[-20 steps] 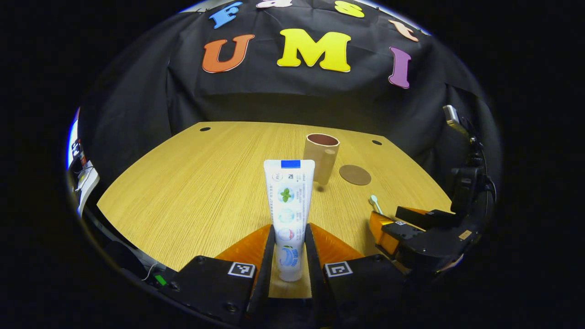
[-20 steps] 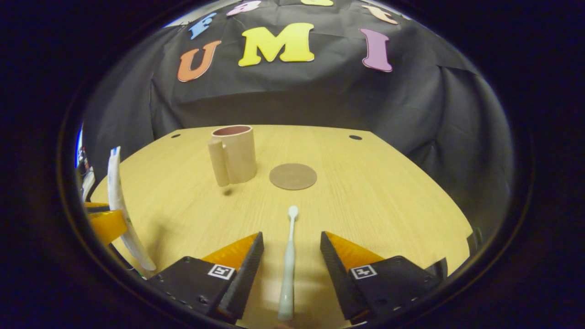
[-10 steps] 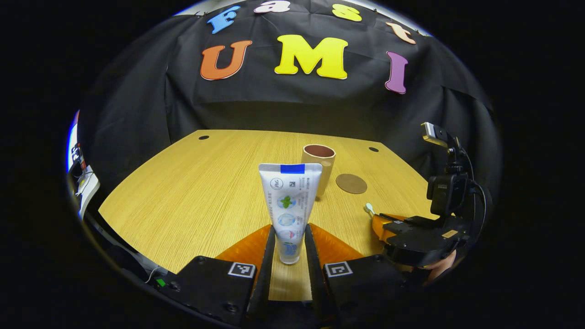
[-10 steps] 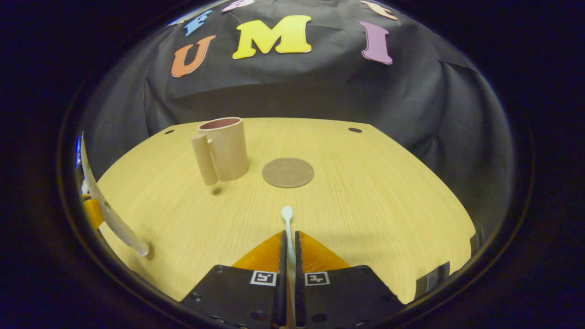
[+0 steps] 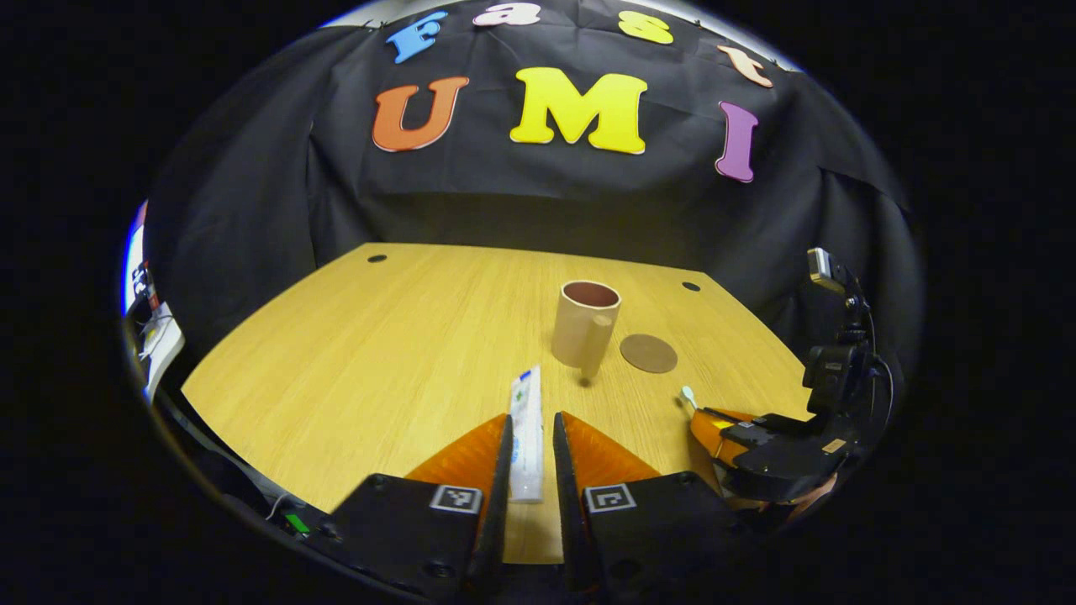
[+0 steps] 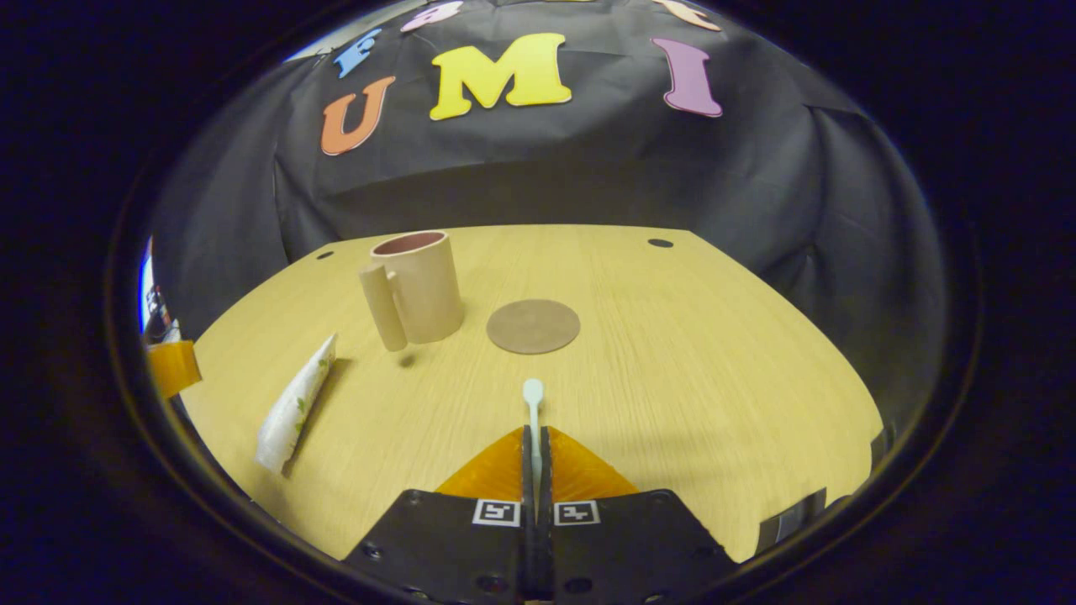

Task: Put the toothbrush and toothpaste on the desktop into the cup, then pick up the cup and place it on the coaster on the desktop.

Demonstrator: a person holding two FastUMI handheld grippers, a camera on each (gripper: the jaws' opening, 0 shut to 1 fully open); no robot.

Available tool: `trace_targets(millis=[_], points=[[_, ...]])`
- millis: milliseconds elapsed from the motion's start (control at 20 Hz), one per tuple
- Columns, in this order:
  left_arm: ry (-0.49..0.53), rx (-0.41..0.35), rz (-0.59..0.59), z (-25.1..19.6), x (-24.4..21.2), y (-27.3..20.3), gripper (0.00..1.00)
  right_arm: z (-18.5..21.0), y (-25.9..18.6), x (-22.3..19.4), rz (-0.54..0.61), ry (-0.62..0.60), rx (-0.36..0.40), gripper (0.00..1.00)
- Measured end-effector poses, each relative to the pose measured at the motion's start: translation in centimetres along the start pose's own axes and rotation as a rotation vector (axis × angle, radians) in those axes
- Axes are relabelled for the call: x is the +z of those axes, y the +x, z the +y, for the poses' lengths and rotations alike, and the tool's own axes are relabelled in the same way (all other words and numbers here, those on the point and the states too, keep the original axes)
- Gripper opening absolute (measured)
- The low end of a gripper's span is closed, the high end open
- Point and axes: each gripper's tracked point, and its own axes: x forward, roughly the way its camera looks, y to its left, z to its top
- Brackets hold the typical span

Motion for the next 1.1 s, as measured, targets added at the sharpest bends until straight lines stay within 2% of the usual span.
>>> trace_targets(millis=[50,100,150,200,350,600,800,900,1000,1050,1100], points=[[0.013,-0.002,0.02,-0.1,-0.4,0.3,0.57,0.0,-0.1,0.0,-0.003,0.007,0.009,0.0],[0.029,0.009,0.033,0.2,-0.7,0.8,0.66,0.1,-0.2,-0.1,-0.002,0.013,0.017,0.0],[0.038,0.012,0.044,0.3,-1.1,1.1,0.71,0.2,-0.3,0.0,-0.004,0.018,0.022,0.0],[0.035,0.013,0.058,0.3,-1.5,1.5,0.81,0.2,-0.5,0.0,-0.007,0.022,0.025,0.0],[0.04,0.015,0.102,0.3,-2.2,2.4,0.84,0.2,-1.0,0.2,-0.016,0.027,0.039,0.0],[0.036,0.027,0.198,0.8,-2.9,7.1,0.84,-0.6,-2.2,0.9,-0.046,0.032,0.04,0.0],[0.042,0.064,0.262,0.6,-4.3,8.1,0.82,-1.0,-2.6,1.2,-0.055,0.038,0.044,0.0],[0.067,0.084,0.248,0.9,-4.3,8.9,0.74,-1.0,-2.6,1.2,-0.054,0.05,0.051,0.0],[0.082,0.076,0.236,0.6,-4.2,8.9,0.59,-1.1,-2.5,1.1,-0.052,0.056,0.056,0.0],[0.083,0.075,0.232,0.6,-4.2,9.0,0.47,-1.0,-2.6,1.2,-0.052,0.057,0.06,0.0],[0.075,0.078,0.23,0.7,-4.1,8.9,0.44,-1.0,-2.7,1.3,-0.052,0.059,0.068,0.0]])
